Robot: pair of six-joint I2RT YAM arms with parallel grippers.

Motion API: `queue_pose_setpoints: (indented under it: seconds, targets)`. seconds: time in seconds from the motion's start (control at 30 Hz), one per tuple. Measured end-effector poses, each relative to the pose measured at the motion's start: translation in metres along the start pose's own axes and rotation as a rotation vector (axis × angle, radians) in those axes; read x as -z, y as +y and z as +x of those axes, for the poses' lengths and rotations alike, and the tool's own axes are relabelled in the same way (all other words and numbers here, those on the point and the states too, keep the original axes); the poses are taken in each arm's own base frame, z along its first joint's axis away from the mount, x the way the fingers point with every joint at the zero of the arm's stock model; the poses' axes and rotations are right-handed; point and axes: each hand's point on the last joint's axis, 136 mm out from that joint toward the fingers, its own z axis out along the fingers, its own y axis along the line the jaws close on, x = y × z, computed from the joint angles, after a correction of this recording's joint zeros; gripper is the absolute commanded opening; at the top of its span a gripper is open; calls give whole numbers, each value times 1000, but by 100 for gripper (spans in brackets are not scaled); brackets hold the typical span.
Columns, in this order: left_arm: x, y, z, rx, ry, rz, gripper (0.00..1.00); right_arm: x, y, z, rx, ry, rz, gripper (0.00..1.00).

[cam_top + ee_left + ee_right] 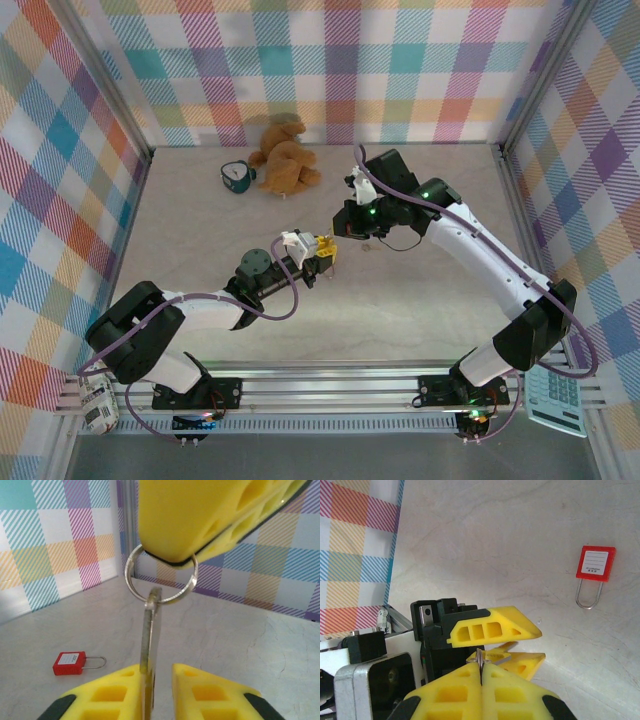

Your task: Unlock with the key

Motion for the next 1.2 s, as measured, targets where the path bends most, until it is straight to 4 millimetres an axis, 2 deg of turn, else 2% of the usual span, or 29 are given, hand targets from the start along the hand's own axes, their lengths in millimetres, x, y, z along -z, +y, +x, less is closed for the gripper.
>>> queue_pose_setpoints:
  seconds: [0.23,0.77,1.2]
  targets:
    - [0,0,0,7,-4,1,0,1,0,0,-1,-1,0,5]
    - [2,-5,3,22,26,27,0,1,-13,-4,3,-34,76,2]
    - [3,-8,10,32,57,42,0,-2,-28,3,-7,-31,126,2]
